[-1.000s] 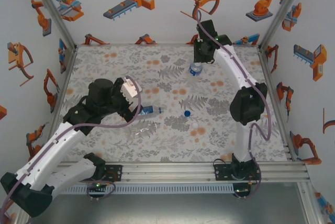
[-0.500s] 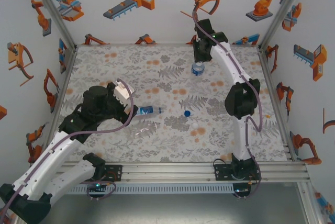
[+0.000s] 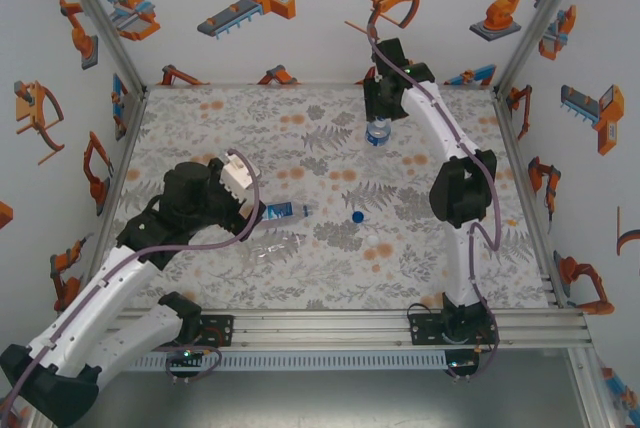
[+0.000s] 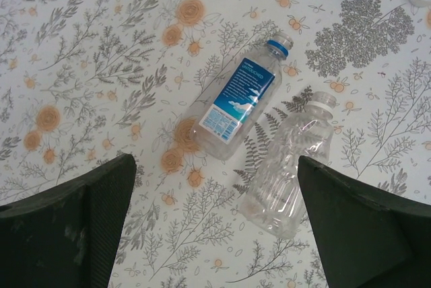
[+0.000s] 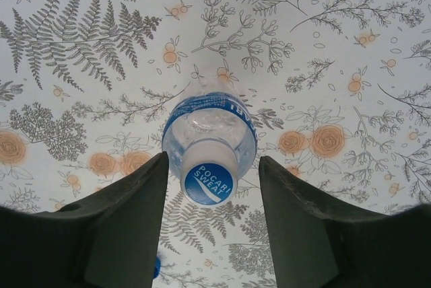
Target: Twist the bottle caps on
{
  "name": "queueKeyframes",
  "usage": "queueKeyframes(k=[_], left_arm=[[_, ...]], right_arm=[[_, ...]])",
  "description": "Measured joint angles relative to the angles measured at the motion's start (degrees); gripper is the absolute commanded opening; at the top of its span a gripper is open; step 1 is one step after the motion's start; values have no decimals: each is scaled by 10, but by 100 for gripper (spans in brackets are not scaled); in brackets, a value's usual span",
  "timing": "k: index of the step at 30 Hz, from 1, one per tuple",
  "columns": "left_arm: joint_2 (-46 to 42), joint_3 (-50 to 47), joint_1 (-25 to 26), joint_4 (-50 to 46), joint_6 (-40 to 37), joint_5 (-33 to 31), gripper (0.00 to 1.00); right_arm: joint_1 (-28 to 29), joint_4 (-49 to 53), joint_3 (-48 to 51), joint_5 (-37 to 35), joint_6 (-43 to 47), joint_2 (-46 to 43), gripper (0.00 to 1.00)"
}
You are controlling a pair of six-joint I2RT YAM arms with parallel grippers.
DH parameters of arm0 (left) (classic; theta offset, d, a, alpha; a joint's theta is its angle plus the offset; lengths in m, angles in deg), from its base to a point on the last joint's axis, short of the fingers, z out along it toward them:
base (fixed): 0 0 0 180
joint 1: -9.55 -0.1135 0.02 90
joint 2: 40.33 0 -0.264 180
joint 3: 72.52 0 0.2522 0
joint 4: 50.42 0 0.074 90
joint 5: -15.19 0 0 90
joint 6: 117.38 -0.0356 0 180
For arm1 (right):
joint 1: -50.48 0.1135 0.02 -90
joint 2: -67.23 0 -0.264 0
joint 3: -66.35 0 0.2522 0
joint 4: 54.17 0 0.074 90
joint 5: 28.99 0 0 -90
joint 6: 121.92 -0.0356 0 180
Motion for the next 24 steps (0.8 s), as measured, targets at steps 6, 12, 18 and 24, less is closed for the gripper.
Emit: queueKeyframes(k=[6, 12, 18, 24], left_arm=[[16, 3, 0, -4, 7, 3, 97], [30, 6, 0, -6, 13, 1, 97], [39, 6, -10, -5, 15, -4, 97], [40, 6, -43, -4, 17, -5, 97]], right_arm=[[0, 8, -3, 11, 4, -24, 54], [2, -17, 56, 81, 45, -113, 57], [24, -71, 177, 203, 113, -201, 59], [73, -139, 336, 329, 216, -270, 60]])
